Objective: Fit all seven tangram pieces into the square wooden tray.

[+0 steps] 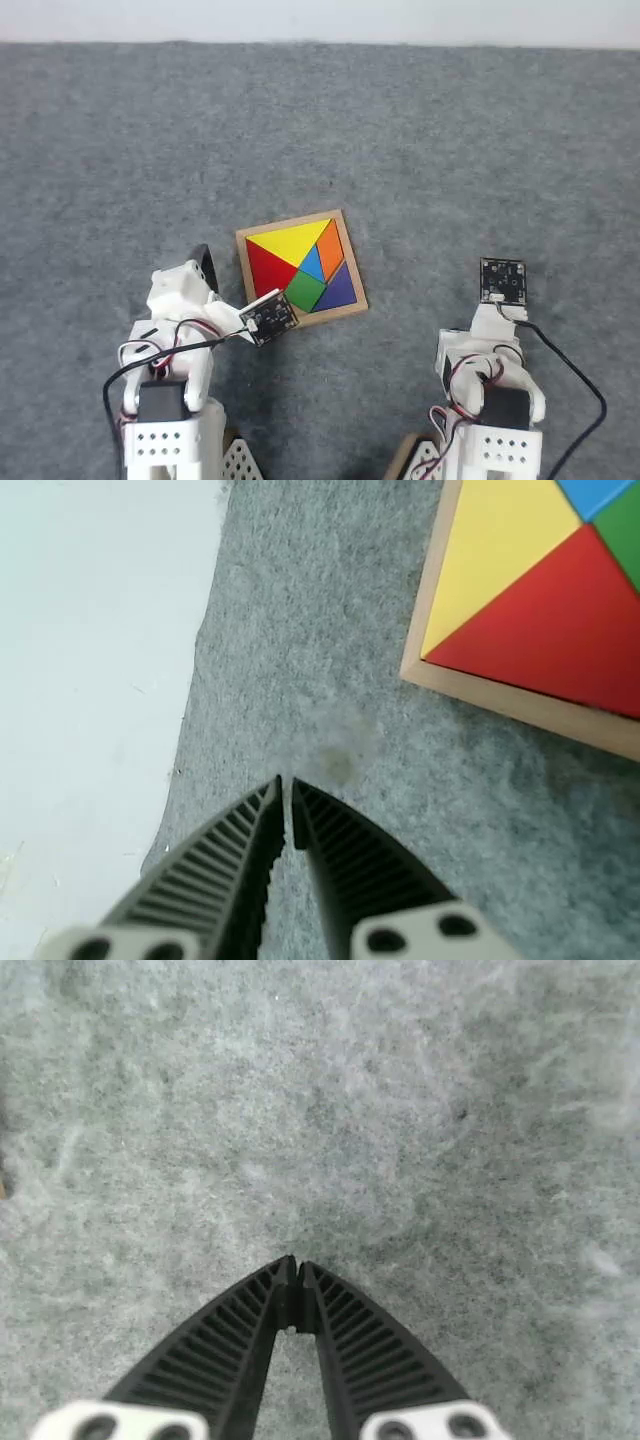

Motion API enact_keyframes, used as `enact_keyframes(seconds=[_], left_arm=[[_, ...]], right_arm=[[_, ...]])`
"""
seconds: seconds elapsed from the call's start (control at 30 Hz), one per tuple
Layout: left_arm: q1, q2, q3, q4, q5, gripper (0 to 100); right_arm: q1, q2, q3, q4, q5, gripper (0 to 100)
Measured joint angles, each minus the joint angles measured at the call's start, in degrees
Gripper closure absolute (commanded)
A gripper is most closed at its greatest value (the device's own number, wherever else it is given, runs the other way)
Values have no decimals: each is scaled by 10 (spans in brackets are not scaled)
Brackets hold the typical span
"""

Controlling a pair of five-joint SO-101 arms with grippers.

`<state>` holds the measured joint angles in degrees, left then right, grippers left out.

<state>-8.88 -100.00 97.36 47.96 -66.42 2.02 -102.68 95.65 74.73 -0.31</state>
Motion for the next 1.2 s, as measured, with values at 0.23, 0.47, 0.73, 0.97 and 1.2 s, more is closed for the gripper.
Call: enact_keyframes(seconds=[0.23, 0.47, 0.73, 0.97, 1.2], left_arm=[[0, 0, 0, 0, 0, 989], [0, 0, 0, 18, 0, 989], [0, 0, 0, 36, 0, 989], [0, 0, 0, 36, 0, 989], [0, 0, 0, 36, 0, 989]], right_arm=[[0, 0, 0, 0, 0, 991], [0, 0, 0, 0, 0, 991], [0, 0, 0, 0, 0, 991], [0, 0, 0, 0, 0, 991], [0, 0, 0, 0, 0, 991]])
